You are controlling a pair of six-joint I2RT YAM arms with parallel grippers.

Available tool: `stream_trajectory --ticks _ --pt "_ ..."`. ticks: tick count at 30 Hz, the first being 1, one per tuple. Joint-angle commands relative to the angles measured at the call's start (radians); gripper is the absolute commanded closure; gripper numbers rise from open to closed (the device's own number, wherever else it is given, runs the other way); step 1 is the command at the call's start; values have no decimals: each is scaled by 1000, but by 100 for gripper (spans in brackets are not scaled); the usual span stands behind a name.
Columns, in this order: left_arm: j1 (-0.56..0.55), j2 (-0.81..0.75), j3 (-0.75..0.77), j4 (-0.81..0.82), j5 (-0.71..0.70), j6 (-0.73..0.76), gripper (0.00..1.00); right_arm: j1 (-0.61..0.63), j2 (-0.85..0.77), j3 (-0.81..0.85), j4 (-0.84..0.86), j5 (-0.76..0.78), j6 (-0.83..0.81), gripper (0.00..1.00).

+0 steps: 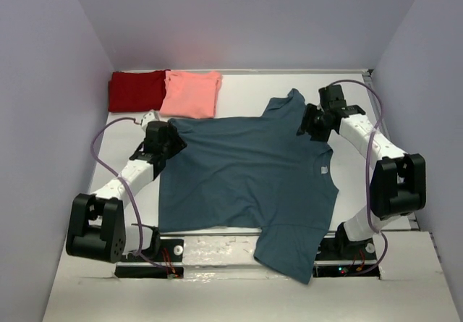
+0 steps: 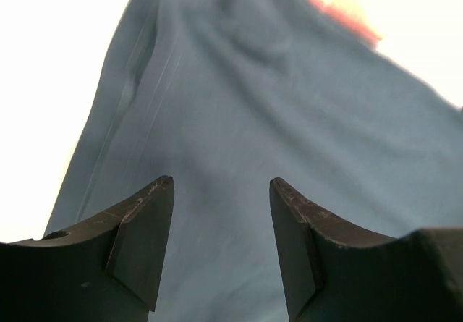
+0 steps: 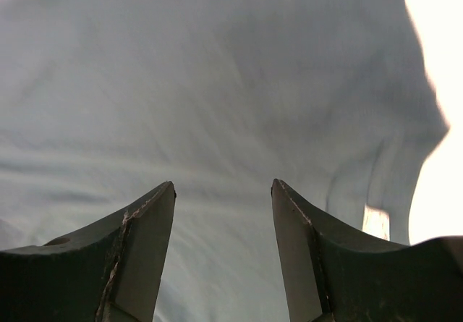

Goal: Fold and stack the t-shirts
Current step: Flatten out the tshirt

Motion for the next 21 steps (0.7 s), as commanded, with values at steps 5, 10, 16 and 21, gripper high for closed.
stream_trajectory --ticks 5,10,16,21 --pt "67 145 201 128 25 -19 35 3 57 234 122 -32 -72 34" --pt "67 214 310 125 77 -35 34 3 182 408 121 -39 -154 22" --pt "61 221 424 43 45 -48 33 3 404 703 -55 -48 -198 24" --pt "61 209 494 -22 -30 -51 33 -6 559 952 -186 -154 -139 27"
